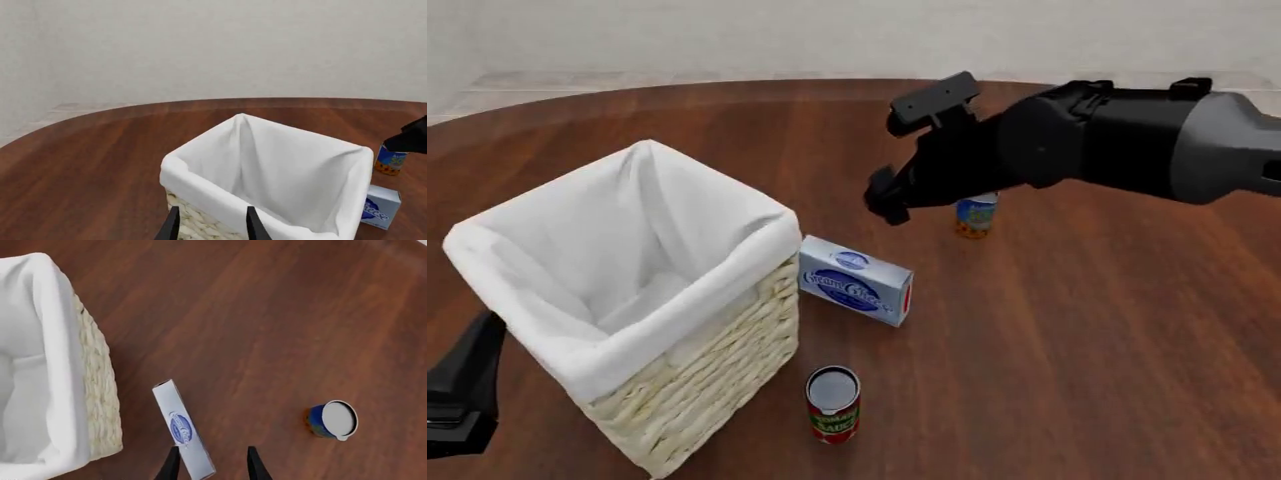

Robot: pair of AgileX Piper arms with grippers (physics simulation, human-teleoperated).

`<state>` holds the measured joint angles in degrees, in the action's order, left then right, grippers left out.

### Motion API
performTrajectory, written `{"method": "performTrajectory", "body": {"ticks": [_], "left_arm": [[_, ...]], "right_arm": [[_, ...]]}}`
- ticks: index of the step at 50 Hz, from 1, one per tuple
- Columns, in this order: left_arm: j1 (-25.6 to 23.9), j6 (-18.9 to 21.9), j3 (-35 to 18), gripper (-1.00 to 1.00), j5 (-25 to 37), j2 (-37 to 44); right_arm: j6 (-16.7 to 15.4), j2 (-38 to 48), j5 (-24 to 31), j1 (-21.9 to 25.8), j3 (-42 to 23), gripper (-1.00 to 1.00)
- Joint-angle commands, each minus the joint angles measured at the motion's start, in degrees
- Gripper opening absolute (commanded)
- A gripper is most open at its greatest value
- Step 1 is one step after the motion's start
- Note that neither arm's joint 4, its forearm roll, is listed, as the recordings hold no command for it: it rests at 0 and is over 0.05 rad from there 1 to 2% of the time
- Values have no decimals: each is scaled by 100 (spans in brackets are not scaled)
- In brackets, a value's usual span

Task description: Pick up the cream cheese box, and put it in the basket.

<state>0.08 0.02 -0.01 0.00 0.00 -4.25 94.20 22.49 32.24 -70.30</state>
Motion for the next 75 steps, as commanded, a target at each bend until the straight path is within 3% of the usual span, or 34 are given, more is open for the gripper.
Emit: {"method": "performTrajectory", "body": {"ticks": [1, 53, 75], "left_arm": [[-8, -2, 1, 100, 0, 0], [-8, -2, 1, 100, 0, 0], [-8, -2, 1, 100, 0, 0]], "right_arm": [[-15, 96, -62, 151, 108, 100], [-198, 916, -198, 222, 133, 100], [-92, 1383, -400, 280, 108, 100]]}}
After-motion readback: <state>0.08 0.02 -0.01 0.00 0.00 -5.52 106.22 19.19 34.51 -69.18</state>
